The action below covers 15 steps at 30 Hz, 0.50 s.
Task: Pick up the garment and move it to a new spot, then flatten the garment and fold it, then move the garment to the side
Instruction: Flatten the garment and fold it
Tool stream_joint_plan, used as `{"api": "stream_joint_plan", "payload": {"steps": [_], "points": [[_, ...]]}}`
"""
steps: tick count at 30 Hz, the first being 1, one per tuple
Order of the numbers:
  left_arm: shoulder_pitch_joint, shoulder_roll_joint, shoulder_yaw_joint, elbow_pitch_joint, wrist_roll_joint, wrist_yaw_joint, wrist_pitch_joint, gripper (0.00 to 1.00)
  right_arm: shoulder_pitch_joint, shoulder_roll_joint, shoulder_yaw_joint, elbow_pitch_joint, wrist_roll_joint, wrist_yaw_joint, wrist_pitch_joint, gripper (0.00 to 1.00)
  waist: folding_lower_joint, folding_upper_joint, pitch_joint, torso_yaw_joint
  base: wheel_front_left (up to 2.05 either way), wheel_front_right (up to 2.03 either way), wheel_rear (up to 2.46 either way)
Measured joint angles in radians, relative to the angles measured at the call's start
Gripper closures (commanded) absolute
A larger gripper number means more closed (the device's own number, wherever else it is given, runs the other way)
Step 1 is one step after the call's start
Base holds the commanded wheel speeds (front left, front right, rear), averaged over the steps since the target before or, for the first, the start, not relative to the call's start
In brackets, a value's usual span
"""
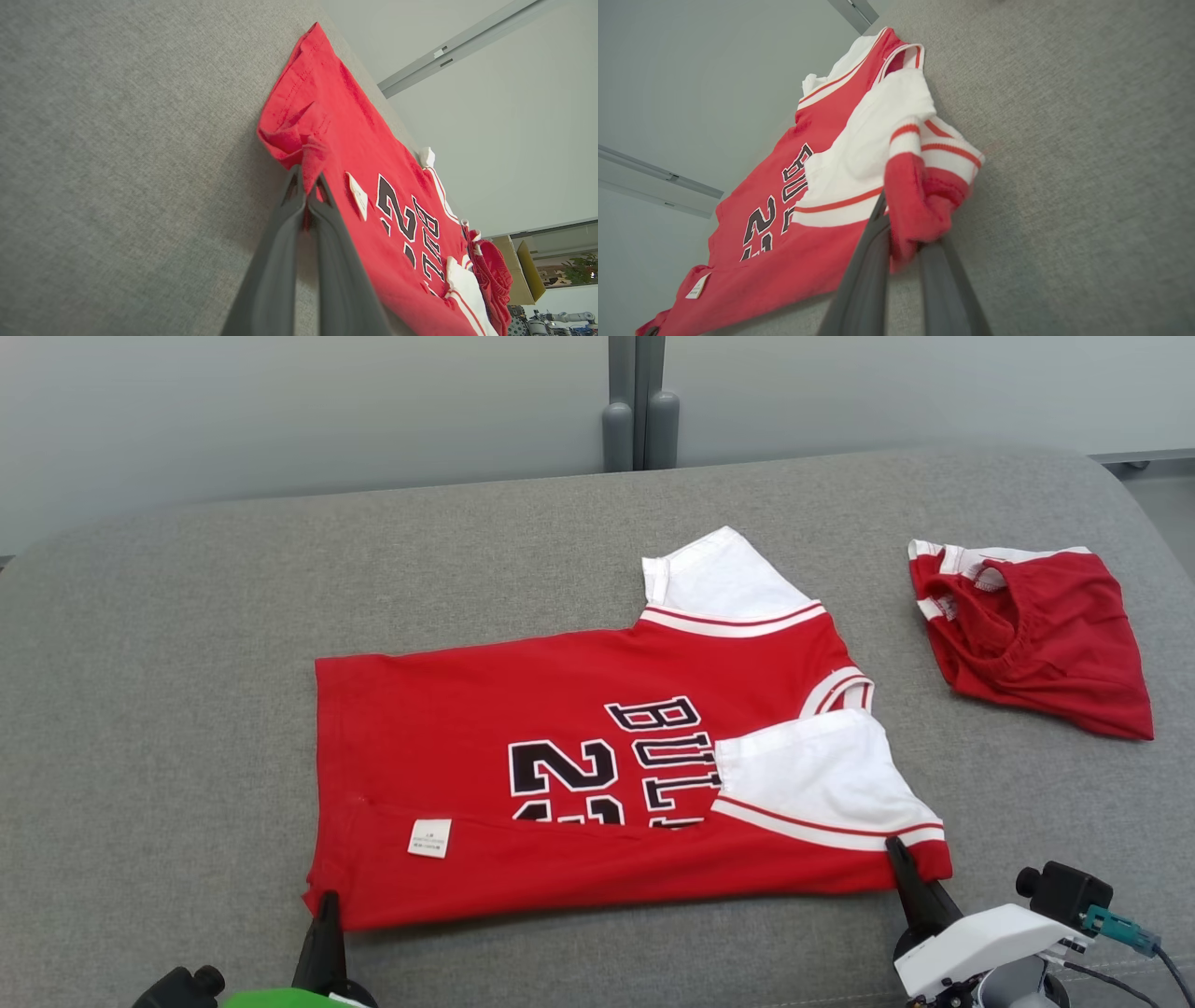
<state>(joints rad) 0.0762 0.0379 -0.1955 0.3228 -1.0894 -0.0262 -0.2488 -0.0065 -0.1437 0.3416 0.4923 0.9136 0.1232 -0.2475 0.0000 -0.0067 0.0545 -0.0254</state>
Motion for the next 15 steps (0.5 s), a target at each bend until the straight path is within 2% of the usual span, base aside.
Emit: {"api": "stream_joint_plan", "payload": {"steps": [2, 4, 5, 6, 7, 8, 9, 15], "points": [[0.008, 0.000, -0.008, -0.001, 0.009, 0.007, 0.000, 1.00, 0.000, 0.000, 0.003, 0.012, -0.001, 0.000, 0.000, 1.00, 0.0000, 0.0000, -0.006, 0.000, 0.00, 0.00, 0.00], [0.011, 0.001, -0.012, -0.001, 0.025, 0.022, 0.000, 1.00, 0.001, 0.000, 0.012, 0.024, -0.007, 0.000, 0.000, 0.81, 0.0000, 0.0000, -0.011, 0.000, 0.00, 0.00, 0.00], [0.012, 0.002, -0.014, -0.003, 0.031, 0.029, 0.000, 1.00, 0.002, 0.000, 0.016, 0.026, -0.009, 0.000, 0.000, 0.57, 0.0000, 0.0001, -0.013, 0.000, 0.00, 0.00, 0.00], [0.014, 0.002, -0.016, -0.006, 0.035, 0.032, 0.000, 0.88, 0.005, 0.000, 0.017, 0.026, -0.009, 0.000, 0.000, 0.18, 0.0000, 0.0000, -0.013, 0.000, 0.00, 0.00, 0.00], [0.016, 0.003, -0.016, -0.010, 0.038, 0.037, 0.000, 0.59, 0.012, 0.000, 0.016, 0.027, -0.009, 0.000, 0.000, 0.00, 0.0000, 0.0000, -0.013, 0.000, 0.00, 0.00, 0.00], [0.019, 0.003, -0.016, -0.012, 0.038, 0.042, 0.000, 0.19, 0.019, -0.001, 0.016, 0.029, -0.009, 0.000, 0.000, 0.00, 0.0000, 0.0000, -0.013, -0.001, 0.00, 0.00, 0.00], [0.027, 0.004, -0.018, -0.015, 0.038, 0.046, 0.000, 0.00, 0.027, -0.002, 0.015, 0.031, -0.009, -0.001, 0.000, 0.00, 0.0000, 0.0000, -0.014, -0.001, 0.00, 0.00, 0.00], [0.072, 0.015, 0.008, -0.036, 0.038, 0.071, 0.000, 0.00, 0.066, -0.034, 0.002, 0.034, -0.018, -0.011, 0.000, 0.00, 0.0000, 0.0000, -0.013, -0.005, 0.00, 0.00, 0.00]]}}
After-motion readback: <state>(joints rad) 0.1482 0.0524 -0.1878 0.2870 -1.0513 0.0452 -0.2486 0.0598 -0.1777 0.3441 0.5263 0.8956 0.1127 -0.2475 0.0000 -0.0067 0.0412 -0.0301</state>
